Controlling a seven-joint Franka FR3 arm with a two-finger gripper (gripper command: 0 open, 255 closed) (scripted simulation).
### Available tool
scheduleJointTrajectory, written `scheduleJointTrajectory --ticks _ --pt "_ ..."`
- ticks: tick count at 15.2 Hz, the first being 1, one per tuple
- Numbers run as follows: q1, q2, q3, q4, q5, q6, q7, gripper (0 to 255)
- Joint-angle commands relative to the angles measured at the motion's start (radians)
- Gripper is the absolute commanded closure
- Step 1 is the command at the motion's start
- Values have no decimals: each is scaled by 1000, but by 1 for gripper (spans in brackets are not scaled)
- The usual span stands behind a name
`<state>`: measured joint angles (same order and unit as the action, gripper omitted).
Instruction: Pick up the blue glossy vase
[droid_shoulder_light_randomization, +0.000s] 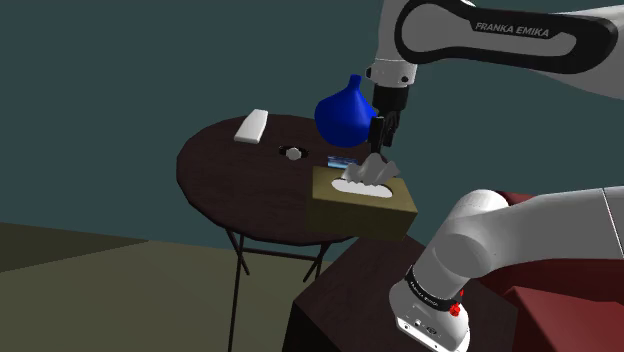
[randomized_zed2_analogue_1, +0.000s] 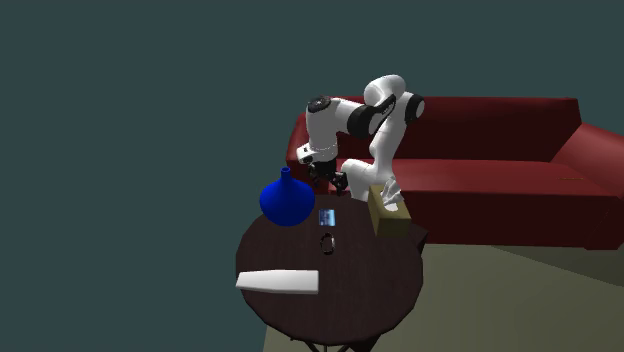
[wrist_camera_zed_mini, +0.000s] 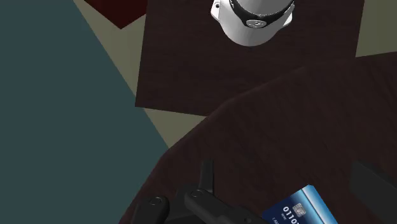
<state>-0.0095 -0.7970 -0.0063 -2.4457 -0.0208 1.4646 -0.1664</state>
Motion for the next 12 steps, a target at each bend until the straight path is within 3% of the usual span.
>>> scheduleJointTrajectory --ticks 1,12 --pt "0 0 0 0 0 0 0 0" --pt "-21 321 -38 474 -16 -86 -24 0"
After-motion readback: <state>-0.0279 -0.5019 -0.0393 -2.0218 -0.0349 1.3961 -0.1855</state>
